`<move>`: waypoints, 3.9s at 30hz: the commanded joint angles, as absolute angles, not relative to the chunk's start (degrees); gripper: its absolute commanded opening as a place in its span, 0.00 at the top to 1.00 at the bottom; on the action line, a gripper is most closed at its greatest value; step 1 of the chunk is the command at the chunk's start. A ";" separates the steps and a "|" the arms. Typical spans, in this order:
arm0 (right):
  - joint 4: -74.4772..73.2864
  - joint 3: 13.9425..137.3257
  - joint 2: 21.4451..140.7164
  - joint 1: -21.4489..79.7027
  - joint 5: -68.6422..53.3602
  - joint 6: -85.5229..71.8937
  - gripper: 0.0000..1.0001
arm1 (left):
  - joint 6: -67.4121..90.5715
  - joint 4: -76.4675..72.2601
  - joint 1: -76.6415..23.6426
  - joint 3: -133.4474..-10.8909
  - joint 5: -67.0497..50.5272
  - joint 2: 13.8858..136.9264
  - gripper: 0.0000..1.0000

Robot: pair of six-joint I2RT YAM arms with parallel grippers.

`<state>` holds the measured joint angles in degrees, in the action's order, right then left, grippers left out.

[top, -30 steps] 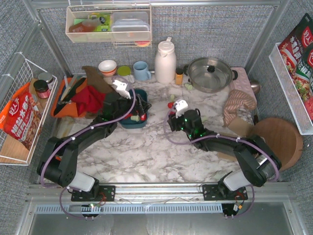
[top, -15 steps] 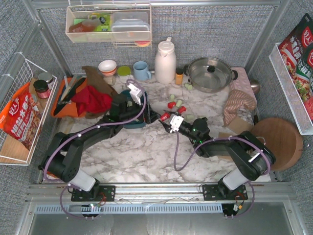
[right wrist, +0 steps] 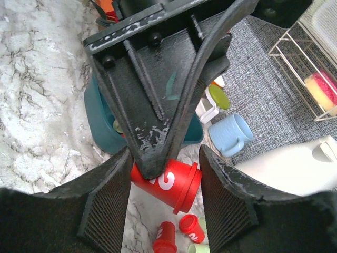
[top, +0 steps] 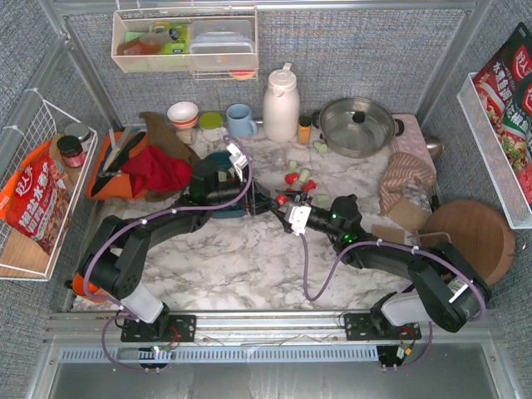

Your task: Mix the coffee capsules in the storage basket

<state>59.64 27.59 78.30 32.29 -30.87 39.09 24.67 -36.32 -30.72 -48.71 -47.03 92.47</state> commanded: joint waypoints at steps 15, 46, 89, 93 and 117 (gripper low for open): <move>57.71 29.51 78.79 32.52 -29.76 40.13 0.66 | 30.66 -46.52 -31.80 -48.73 -55.35 95.29 0.30; 48.91 31.96 76.00 32.42 -7.21 18.46 0.01 | 27.29 -27.37 -25.94 -47.78 -18.15 88.13 0.67; -34.46 97.61 127.96 35.32 43.97 -54.79 0.22 | 25.72 -31.04 -22.39 -37.30 -0.88 77.11 0.01; -35.89 99.76 129.97 35.30 42.99 -54.58 0.27 | 25.66 -31.11 -22.36 -37.20 -1.04 77.08 0.01; 18.64 61.91 94.99 35.50 8.31 -4.75 0.85 | 26.19 -34.53 -23.19 -39.81 -13.25 80.98 0.01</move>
